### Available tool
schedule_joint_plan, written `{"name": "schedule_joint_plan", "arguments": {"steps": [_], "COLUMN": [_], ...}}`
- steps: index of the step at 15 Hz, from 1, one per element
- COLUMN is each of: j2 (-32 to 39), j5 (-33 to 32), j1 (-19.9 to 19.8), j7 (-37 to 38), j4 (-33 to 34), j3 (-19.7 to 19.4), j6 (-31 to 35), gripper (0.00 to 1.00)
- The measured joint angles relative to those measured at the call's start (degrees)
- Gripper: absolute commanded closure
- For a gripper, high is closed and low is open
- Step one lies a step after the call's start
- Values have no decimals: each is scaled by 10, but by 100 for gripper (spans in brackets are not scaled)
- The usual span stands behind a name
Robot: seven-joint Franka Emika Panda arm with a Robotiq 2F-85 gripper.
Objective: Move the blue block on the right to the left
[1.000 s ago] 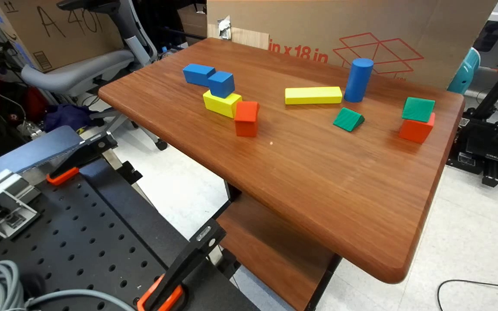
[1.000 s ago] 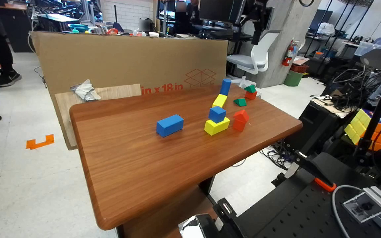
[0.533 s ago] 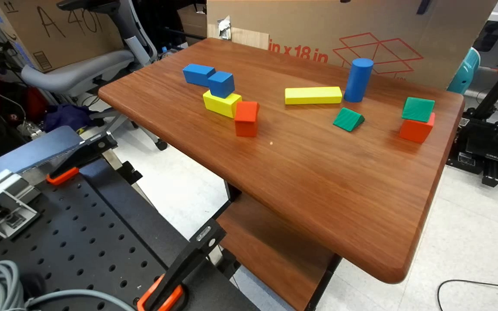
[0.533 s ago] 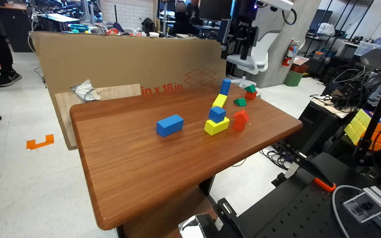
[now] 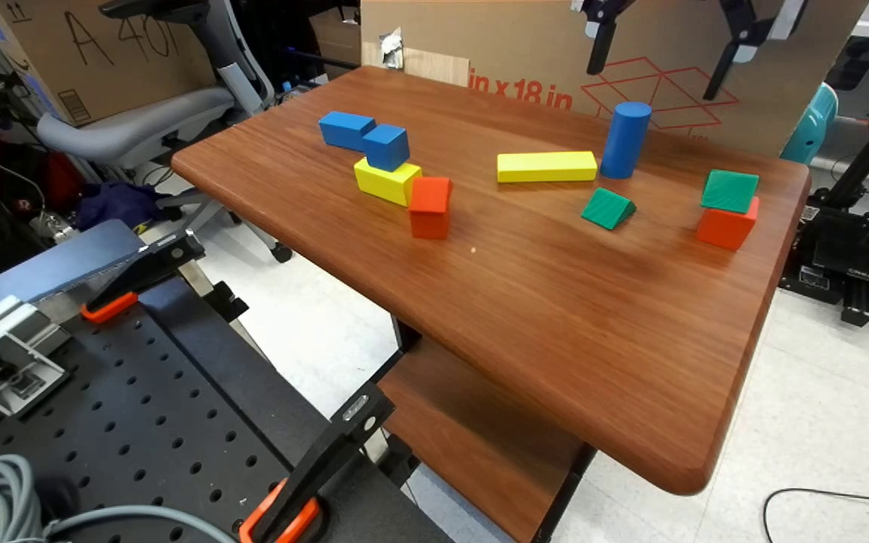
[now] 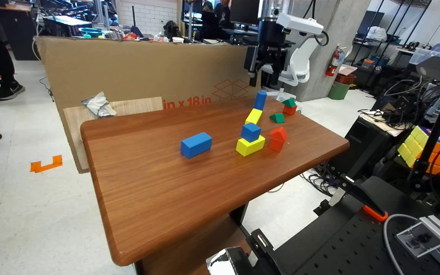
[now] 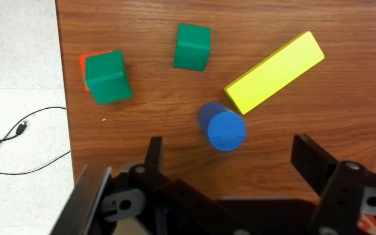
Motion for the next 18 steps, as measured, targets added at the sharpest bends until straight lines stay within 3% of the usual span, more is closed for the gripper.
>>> {"name": "schedule_joint_plan", "arguments": {"steps": [5, 7, 13, 15, 18], "j2": [21, 27, 31, 31, 31], "j5": [-21, -30, -50, -52, -53], "j1": [1, 3, 6, 7, 9], "j7": [0, 1, 5, 6, 6], "j4": [8, 11, 11, 11, 11], "j3": [0, 0, 3, 5, 8], "j6": [-1, -1, -1, -1, -1], "gripper": [0, 28, 75, 88, 92]}}
